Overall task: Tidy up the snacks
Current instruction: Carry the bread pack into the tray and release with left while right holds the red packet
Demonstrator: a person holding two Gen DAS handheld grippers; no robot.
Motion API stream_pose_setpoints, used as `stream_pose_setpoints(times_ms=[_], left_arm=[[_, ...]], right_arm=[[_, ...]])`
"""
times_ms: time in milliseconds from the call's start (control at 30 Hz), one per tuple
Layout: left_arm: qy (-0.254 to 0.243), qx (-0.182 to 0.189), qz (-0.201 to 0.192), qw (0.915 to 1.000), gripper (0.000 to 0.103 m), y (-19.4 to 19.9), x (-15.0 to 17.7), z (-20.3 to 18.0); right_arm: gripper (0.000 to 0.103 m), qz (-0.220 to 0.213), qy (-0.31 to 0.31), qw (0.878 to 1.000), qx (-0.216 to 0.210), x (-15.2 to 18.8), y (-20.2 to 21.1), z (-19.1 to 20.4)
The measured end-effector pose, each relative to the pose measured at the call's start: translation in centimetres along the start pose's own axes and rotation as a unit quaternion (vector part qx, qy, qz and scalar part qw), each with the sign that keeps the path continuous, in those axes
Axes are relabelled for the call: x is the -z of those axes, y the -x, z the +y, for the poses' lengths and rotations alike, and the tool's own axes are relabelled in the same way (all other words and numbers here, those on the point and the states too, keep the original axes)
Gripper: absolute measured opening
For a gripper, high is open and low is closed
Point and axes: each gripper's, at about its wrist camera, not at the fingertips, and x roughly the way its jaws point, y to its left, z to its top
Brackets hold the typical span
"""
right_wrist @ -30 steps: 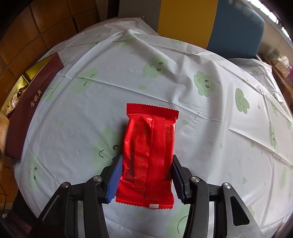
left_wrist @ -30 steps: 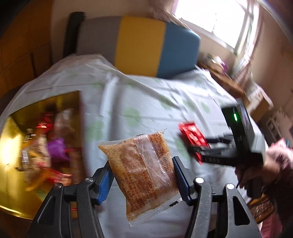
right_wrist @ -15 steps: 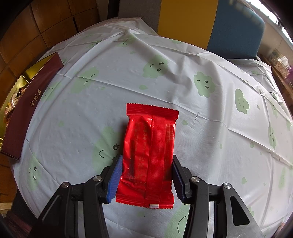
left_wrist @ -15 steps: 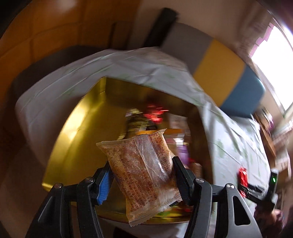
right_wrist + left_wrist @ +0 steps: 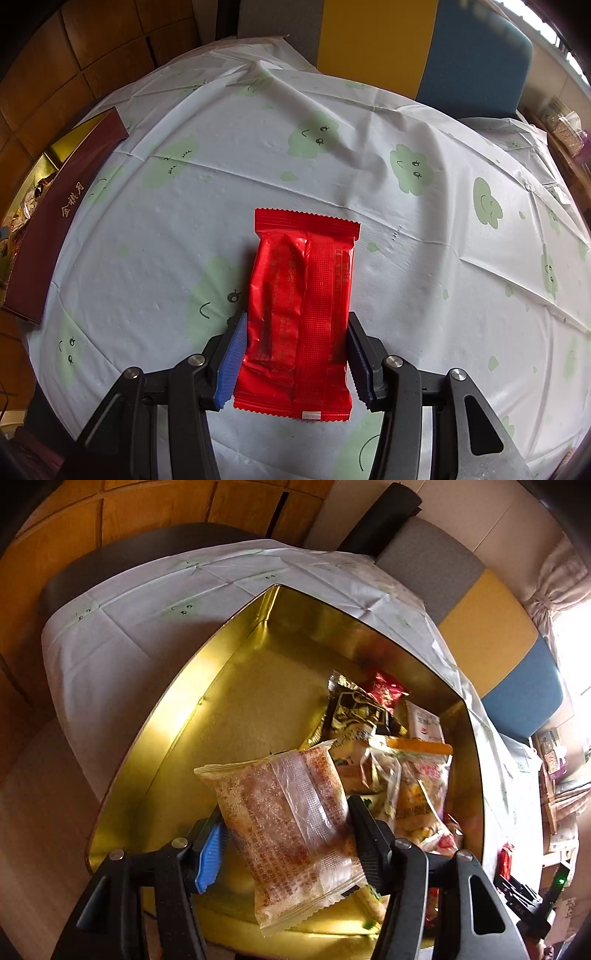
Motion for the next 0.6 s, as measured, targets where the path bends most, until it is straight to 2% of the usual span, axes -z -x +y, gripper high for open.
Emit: stream_pose_setpoints(times_ms=[367,600], left_arm=[[0.006,-0.008,0.030,0.9995,0.062,-2.3,-1.0,0.6],[0.010,-0.019,0.020,0.9996,0.062,-2.1,-0.9,0.9]], right_arm=[[0.053,0.000,0.000,1.000,0.001,0.0,0.0,0.1],[0.053,0.000,0.000,1.000,0.001,0.0,-0.1,0.1]])
